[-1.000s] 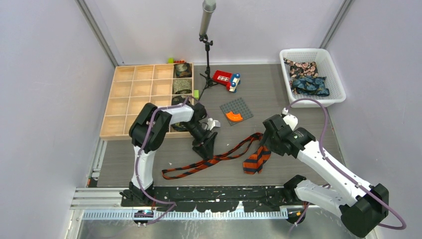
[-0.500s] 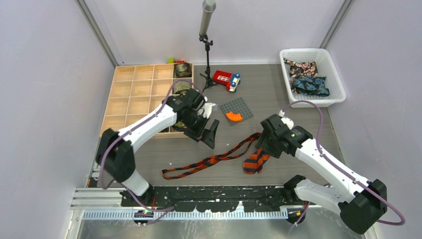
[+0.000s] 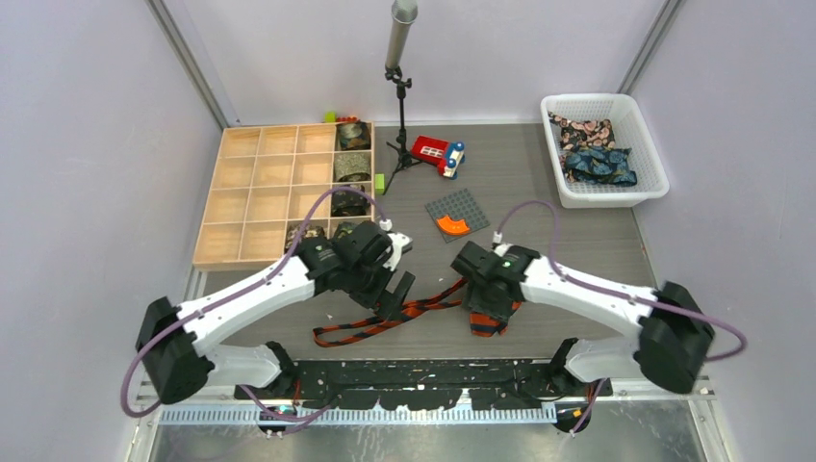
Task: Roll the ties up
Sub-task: Flatten out the tie at the center of the board.
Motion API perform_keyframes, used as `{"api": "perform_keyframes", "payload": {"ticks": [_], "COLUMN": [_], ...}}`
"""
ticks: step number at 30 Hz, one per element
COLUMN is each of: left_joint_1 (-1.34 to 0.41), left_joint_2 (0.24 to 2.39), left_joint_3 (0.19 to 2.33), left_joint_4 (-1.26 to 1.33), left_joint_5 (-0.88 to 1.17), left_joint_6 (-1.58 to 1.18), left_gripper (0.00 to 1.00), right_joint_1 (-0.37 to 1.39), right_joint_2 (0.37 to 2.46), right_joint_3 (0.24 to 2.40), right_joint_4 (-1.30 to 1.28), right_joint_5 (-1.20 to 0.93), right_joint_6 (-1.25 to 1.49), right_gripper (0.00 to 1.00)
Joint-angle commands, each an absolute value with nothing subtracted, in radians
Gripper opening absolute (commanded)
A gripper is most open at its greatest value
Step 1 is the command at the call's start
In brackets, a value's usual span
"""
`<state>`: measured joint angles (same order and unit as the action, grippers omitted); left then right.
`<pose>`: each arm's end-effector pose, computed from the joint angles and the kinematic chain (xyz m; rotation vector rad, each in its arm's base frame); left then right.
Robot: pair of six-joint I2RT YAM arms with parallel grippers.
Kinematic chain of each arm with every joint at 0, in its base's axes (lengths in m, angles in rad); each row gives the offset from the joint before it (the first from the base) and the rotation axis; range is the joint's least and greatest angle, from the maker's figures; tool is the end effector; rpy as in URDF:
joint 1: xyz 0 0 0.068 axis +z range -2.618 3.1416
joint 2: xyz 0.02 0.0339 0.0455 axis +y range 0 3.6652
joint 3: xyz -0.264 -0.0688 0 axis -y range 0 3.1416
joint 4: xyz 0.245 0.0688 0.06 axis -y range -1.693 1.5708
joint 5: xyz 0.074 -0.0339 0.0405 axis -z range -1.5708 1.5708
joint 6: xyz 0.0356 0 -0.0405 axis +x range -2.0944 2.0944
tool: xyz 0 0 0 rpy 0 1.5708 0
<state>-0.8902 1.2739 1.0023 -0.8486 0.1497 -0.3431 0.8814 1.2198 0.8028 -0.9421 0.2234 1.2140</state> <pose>0.1484 -0.1918 0.2597 0.8053 2.6914 -0.5441 0.1335 0.1496 0.2107 0.5038 2.7967 0.1023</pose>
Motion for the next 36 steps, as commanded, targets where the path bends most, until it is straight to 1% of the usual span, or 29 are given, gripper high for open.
{"api": "perform_keyframes", "payload": {"ticks": [1, 6, 10, 16, 19, 21, 25, 27, 28, 30, 31, 33, 36], "left_joint_1": [-0.893, -0.893, -0.893, -0.893, -0.893, -0.893, -0.893, -0.893, -0.893, -0.893, -0.893, -0.893, -0.893], "left_joint_2": [1.158, 1.075, 1.007, 0.924, 0.916, 0.923, 0.957, 0.975, 0.985, 1.005, 1.016, 1.052, 1.096], "left_joint_3": [0.953, 0.899, 0.871, 0.844, 0.839, 0.839, 0.845, 0.849, 0.852, 0.853, 0.853, 0.859, 0.874], "left_joint_4": [-0.804, -0.806, -0.807, -0.774, -0.769, -0.768, -0.776, -0.776, -0.775, -0.763, -0.754, -0.746, -0.736], "left_joint_5": [0.086, 0.072, 0.054, 0.045, 0.045, 0.038, 0.018, 0.007, 0.008, -0.022, -0.022, -0.028, -0.018], "left_joint_6": [-0.376, -0.389, -0.392, -0.38, -0.378, -0.377, -0.384, -0.391, -0.39, -0.383, -0.381, -0.38, -0.381], "left_gripper": [0.91, 0.89, 0.88, 0.87, 0.87, 0.87, 0.87, 0.89, 0.9, 0.92, 0.92, 0.92, 0.92], "right_joint_1": [0.94, 0.97, 0.987, 0.991, 0.992, 0.993, 0.994, 0.994, 0.993, 0.993, 0.993, 0.993, 0.994], "right_joint_2": [1.405, 1.59, 1.654, 1.682, 1.693, 1.689, 1.698, 1.705, 1.708, 1.715, 1.722, 1.744, 1.772], "right_joint_3": [0.917, 0.987, 1.014, 1.034, 1.028, 1.021, 1.02, 1.021, 1.022, 1.026, 1.031, 1.043, 1.054], "right_joint_4": [-0.928, -0.966, -1.001, -1.081, -1.106, -1.111, -1.126, -1.124, -1.125, -1.126, -1.13, -1.14, -1.156], "right_joint_5": [0.248, 0.208, 0.214, 0.245, 0.253, 0.25, 0.253, 0.249, 0.247, 0.243, 0.239, 0.232, 0.223], "right_joint_6": [1.184, 1.094, 1.075, 1.07, 1.071, 1.072, 1.063, 1.058, 1.054, 1.04, 1.03, 1.011, 0.989], "right_gripper": [0.56, 0.55, 0.51, 0.35, 0.2, 0.16, 0.16, 0.16, 0.18, 0.31, 0.35, 0.39, 0.38]}}
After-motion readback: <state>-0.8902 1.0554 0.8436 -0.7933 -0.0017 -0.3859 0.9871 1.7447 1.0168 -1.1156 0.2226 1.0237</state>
